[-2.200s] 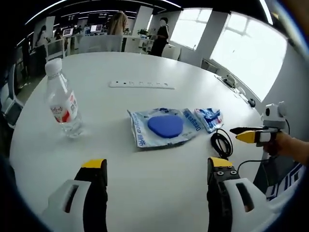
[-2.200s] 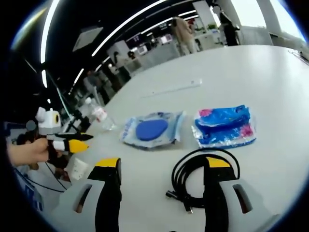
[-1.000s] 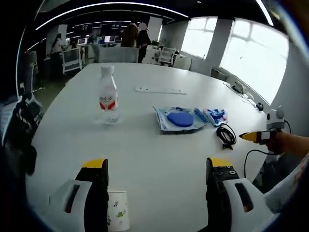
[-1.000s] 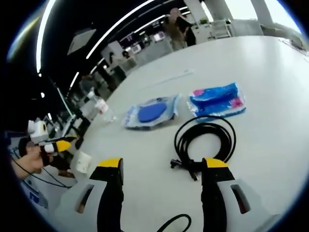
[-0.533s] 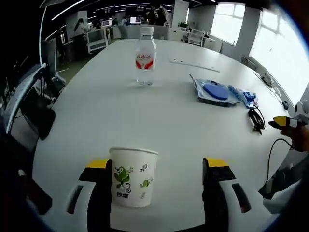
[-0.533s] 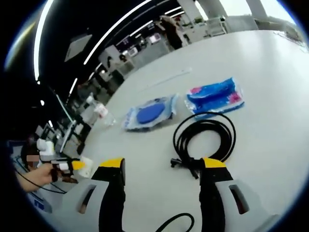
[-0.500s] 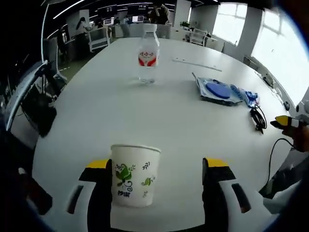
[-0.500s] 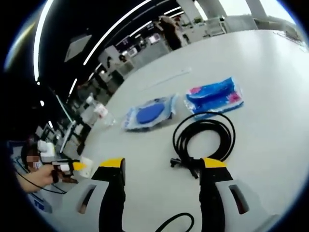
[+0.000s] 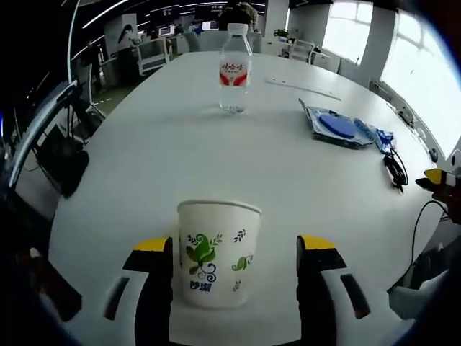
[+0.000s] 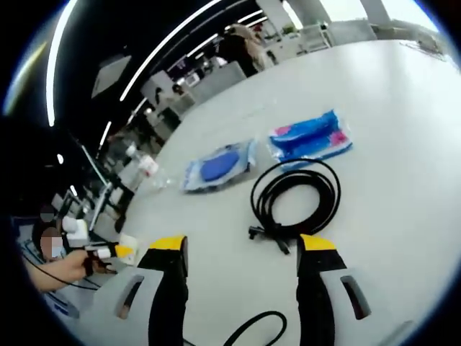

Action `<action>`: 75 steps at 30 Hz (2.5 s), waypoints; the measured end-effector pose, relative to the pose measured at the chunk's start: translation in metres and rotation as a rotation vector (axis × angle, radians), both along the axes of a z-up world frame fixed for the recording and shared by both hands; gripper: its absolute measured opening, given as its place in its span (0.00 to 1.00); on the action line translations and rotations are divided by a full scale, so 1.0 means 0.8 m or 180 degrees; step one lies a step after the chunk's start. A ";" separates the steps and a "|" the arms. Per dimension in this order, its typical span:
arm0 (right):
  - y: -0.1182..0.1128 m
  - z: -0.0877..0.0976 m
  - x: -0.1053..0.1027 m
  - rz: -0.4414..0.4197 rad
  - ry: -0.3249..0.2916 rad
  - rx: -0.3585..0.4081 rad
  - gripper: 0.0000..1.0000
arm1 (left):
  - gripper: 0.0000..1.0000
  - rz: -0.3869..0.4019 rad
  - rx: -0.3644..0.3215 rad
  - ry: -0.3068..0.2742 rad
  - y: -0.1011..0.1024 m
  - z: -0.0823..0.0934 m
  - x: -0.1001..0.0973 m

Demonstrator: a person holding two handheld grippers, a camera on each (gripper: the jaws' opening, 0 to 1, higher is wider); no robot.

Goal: Arrange the tabletop items into an orderly group along one side of the table until the central work area is clear of visible clutter.

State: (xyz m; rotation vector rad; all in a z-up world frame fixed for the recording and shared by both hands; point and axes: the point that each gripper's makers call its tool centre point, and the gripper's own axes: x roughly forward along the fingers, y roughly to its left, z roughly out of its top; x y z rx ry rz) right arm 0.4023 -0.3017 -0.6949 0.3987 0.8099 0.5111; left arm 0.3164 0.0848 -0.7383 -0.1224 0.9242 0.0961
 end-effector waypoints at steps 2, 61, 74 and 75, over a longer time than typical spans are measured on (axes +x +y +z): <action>-0.001 0.001 0.000 -0.0013 0.0000 0.0010 0.59 | 0.69 -0.0023 0.0022 0.0015 0.001 -0.001 0.002; 0.006 0.004 -0.011 0.0018 0.0040 0.0049 0.51 | 0.46 -0.1489 -0.1228 -0.2317 -0.190 0.165 0.085; 0.023 0.020 -0.008 0.0133 -0.0041 0.0144 0.50 | 0.46 -0.1751 -0.1126 -0.2034 -0.215 0.143 0.077; 0.025 0.020 -0.008 0.0144 -0.0046 0.0148 0.50 | 0.46 -0.1771 -0.1122 -0.2017 -0.216 0.142 0.077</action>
